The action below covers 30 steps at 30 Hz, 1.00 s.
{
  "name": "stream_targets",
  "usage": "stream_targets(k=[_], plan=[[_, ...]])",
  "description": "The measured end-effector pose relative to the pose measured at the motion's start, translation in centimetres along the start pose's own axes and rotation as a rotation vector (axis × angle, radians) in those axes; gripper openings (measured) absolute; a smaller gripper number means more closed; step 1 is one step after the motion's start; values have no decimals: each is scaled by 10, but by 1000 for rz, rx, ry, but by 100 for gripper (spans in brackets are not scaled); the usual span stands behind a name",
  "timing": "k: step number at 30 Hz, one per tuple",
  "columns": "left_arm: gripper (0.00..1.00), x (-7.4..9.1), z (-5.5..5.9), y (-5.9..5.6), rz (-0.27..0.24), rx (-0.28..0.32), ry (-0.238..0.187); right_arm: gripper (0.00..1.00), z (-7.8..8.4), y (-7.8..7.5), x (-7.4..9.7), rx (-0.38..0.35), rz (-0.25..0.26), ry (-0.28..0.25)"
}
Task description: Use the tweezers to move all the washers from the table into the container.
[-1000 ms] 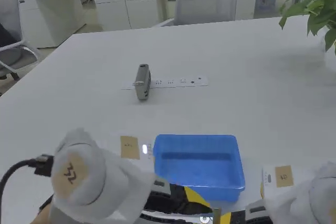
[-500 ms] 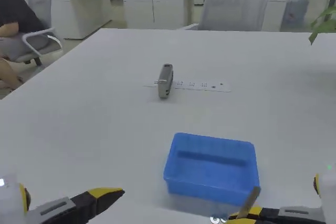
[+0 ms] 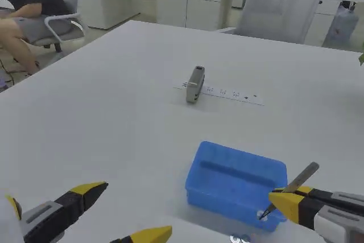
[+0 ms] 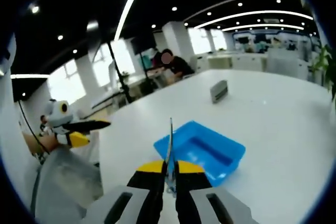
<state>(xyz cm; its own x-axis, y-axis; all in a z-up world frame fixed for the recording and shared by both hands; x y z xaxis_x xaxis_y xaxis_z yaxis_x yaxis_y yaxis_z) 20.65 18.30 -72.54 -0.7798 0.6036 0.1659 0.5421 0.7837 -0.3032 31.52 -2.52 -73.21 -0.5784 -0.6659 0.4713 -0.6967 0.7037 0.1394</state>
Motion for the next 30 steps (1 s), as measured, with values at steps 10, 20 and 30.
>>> stream_targets(k=[10, 20, 30], plan=[[75, 1, 0, 0, -13, -53, 21, 3, 4, -26, -23, -63, 129, 5], [73, 1, 2, 2, -9, -49, 35, 3, 16, -39, -52, -23, 232, 37], [70, 3, 5, 5, -31, -44, 58, 3, 21, -42, -61, 54, 232, 68]])
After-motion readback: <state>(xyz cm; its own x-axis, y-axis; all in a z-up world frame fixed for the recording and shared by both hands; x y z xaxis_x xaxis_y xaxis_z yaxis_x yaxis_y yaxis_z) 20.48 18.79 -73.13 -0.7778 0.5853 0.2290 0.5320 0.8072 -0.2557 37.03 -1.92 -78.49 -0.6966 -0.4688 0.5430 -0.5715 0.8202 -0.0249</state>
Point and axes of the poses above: the centre of the closed fingertips' face, and the gripper's own axes: x roughly backward along the fingers, y roughly to its left, z roughly out of its underside, the point moved 4 cm from there along x, roughly backward along the fingers, and after that the axes turned 15 degrees about z, right-handed, at the moved point
